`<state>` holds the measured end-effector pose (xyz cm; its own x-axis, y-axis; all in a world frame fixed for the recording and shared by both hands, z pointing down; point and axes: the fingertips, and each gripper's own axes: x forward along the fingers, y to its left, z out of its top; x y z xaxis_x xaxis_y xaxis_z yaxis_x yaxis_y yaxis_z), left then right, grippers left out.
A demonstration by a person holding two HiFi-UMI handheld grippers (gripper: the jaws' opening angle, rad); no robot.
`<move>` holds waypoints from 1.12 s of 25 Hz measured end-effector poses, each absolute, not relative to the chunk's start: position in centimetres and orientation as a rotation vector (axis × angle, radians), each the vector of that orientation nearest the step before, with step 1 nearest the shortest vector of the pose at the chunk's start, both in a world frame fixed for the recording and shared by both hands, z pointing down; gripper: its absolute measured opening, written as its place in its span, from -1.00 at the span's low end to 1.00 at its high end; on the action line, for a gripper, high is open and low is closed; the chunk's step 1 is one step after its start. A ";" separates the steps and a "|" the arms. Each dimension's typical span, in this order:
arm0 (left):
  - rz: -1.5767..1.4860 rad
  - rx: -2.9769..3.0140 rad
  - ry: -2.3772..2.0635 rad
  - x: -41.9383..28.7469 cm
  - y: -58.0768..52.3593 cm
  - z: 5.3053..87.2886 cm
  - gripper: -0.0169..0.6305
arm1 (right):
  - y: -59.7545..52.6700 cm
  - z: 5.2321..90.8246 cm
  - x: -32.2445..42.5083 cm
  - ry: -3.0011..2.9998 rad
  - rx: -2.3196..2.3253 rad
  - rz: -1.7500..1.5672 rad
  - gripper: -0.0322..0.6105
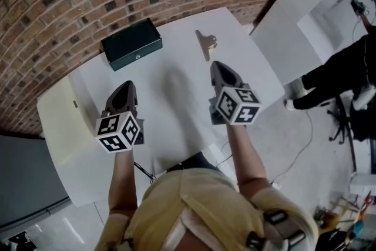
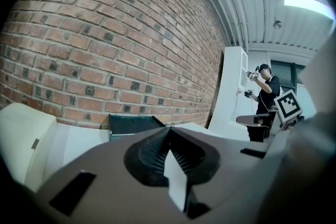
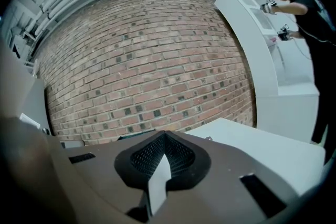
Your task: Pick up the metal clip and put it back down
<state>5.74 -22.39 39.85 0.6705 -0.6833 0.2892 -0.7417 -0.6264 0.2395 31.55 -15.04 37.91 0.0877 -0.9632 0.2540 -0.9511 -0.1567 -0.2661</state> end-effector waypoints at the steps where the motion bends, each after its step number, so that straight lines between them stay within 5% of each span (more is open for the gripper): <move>1: 0.244 2.551 -1.125 5.7 -22.2 39.8 -0.94 | -14.8 37.9 31.3 2.019 -2.293 -0.583 -0.89; 28: 0.234 2.552 -1.052 5.6 -19.3 39.8 -0.94 | -12.0 38.8 29.4 2.010 -2.272 -0.611 -0.89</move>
<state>5.60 -19.32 39.85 0.7075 -0.6453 0.2881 -0.7066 -0.6530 0.2726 29.42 -12.02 38.76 0.0788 -0.9626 0.2592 -0.9440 -0.1557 -0.2910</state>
